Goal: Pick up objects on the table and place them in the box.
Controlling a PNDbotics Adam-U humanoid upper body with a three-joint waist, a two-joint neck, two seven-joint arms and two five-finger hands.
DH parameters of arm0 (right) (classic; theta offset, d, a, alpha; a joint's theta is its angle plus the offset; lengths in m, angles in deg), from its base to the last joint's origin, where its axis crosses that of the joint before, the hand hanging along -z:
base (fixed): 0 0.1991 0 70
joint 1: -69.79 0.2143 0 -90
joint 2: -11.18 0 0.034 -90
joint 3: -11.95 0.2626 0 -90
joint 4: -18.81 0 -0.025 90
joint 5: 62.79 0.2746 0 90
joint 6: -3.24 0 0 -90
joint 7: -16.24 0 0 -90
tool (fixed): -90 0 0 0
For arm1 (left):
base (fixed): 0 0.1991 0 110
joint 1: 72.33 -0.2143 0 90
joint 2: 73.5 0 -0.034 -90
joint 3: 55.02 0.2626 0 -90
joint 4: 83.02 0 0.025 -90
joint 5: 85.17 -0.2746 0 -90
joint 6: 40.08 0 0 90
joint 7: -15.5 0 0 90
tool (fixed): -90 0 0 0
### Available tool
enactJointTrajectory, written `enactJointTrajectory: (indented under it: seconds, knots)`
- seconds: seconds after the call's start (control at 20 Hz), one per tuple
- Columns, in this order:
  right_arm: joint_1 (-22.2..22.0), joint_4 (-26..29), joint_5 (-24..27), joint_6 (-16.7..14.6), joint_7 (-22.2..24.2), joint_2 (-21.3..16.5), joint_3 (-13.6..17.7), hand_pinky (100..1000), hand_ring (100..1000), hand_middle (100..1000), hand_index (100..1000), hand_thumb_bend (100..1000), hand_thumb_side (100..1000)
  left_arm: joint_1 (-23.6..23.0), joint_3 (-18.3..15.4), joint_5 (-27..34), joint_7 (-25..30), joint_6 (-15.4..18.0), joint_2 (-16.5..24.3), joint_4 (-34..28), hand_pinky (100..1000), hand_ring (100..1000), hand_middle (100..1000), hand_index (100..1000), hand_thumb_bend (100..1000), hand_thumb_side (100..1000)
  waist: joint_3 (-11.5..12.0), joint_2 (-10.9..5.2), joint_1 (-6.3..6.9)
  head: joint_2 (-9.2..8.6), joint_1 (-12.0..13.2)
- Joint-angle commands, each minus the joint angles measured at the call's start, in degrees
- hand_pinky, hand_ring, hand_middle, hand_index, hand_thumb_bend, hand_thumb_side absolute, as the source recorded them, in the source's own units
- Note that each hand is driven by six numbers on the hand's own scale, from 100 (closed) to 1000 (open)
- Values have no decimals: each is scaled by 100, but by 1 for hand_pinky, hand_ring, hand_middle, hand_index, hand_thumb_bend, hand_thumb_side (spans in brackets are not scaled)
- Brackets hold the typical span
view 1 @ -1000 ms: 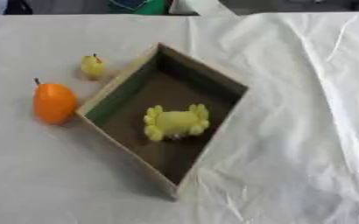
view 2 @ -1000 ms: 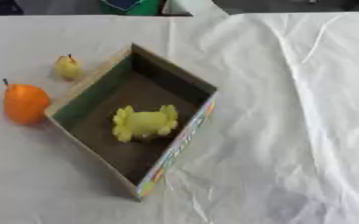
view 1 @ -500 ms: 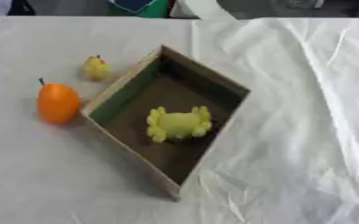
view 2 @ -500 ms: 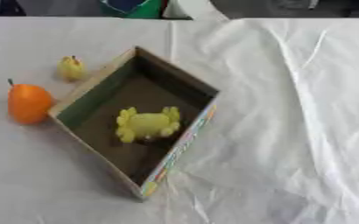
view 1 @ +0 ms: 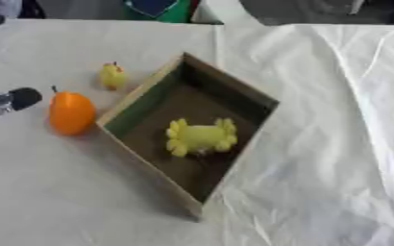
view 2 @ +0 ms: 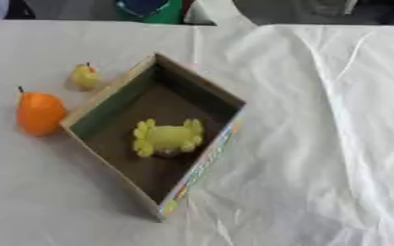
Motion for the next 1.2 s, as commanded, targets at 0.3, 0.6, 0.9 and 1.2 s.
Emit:
enactJointTrajectory:
  seconds: [0.3,0.6,0.9,1.2]
  knots:
    - [37,112,-27,50,30,-62,61,678,543,485,698,100,419,358,303,57,1466,25,235,-93,691,839,838,974,767,1000,-2,-100,13,-46,32]
    - [42,112,-10,78,80,-25,52,679,541,483,697,100,419,518,456,59,1838,-209,37,50,687,841,849,986,728,1000,-57,-50,18,-76,45]
    - [36,112,12,123,101,44,63,681,539,480,697,100,422,789,623,-9,1851,-274,-261,611,683,840,847,989,701,1000,-135,14,24,-105,66]
    - [49,112,26,134,115,75,63,682,538,479,696,100,422,1077,736,-192,1893,-272,-527,1258,688,843,851,990,691,1000,-189,48,16,-121,84]
